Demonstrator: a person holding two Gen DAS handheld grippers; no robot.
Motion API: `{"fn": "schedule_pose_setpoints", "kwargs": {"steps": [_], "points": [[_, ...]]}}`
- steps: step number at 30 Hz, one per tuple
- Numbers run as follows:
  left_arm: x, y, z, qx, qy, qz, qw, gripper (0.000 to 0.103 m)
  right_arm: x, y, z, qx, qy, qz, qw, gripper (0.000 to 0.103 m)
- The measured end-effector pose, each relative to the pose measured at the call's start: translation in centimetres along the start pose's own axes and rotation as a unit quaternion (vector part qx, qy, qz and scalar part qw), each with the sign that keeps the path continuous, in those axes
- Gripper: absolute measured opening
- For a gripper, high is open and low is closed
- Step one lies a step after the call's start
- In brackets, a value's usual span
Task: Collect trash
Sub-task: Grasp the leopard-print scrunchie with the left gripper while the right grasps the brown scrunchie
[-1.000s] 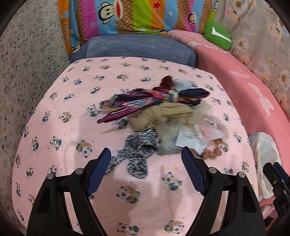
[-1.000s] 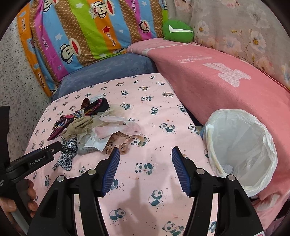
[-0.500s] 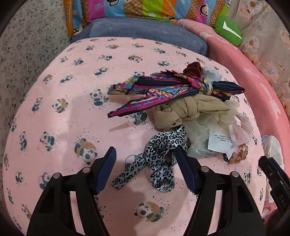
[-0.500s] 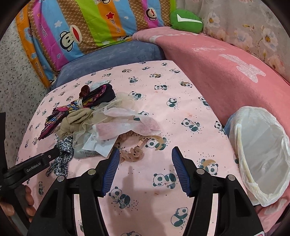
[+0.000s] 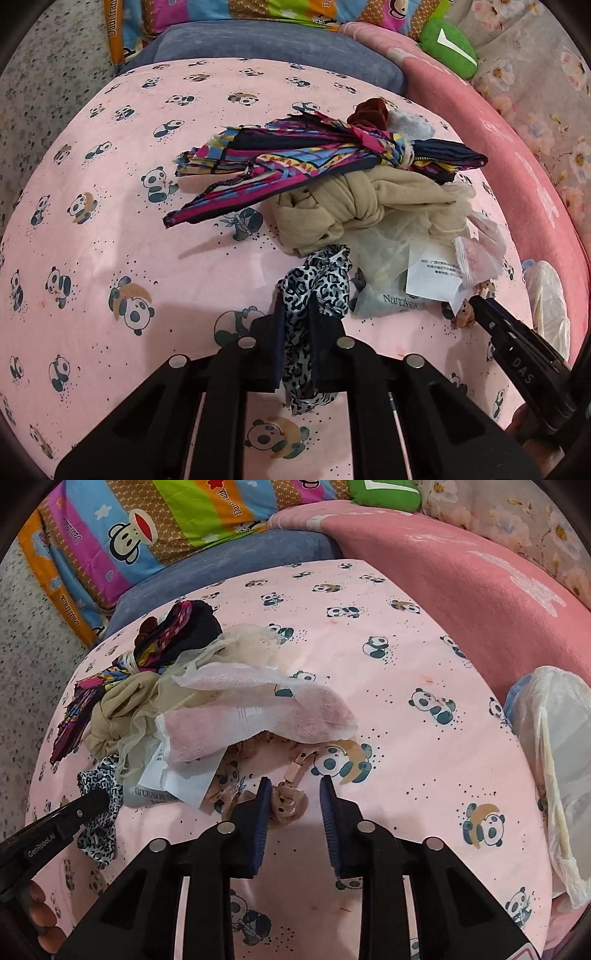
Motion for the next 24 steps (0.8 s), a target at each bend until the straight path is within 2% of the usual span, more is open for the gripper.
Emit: {"fn": "schedule_pose_setpoints", "kwargs": {"steps": [1, 4, 12, 19, 24], "points": [[0.1, 0.2, -0.1, -0.001, -0.001, -0.001, 1.0000, 0.009, 0.1, 0.0, 0.1, -0.002, 0.004, 0.001, 1.000, 0.011], [0.6, 0.9, -0.3, -0.001, 0.001, -0.003, 1.0000, 0.007, 0.6, 0.5, 0.4, -0.013, 0.010, 0.005, 1.000, 0.009], [1.9, 4.2, -2.1, 0.006, -0.009, -0.025, 0.9996, 0.007, 2.2, 5.3, 0.7, -0.044, 0.018, -0.025, 0.999, 0.008], [3.2, 7.6, -5.3, 0.016, -0.037, -0.050, 0.9980, 0.007, 3.0, 10.5, 0.5, -0.056, 0.023, -0.071, 0.996, 0.008], [4.1, 9.5, -8.6, 0.025, -0.067, -0.064, 0.9954, 0.007, 3.3, 13.3, -1.1, -0.057, 0.012, -0.099, 0.993, 0.008]]}}
Point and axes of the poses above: each gripper's, at about its wrist camera, not at the fingertips, and y roughly against the way its jaws point, z to its left, x to its underside, the point moved 4 cm from there along -y, roughly the way its jaws point, and after that the axes turned 8 degrees about z, right-handed, at the moved point
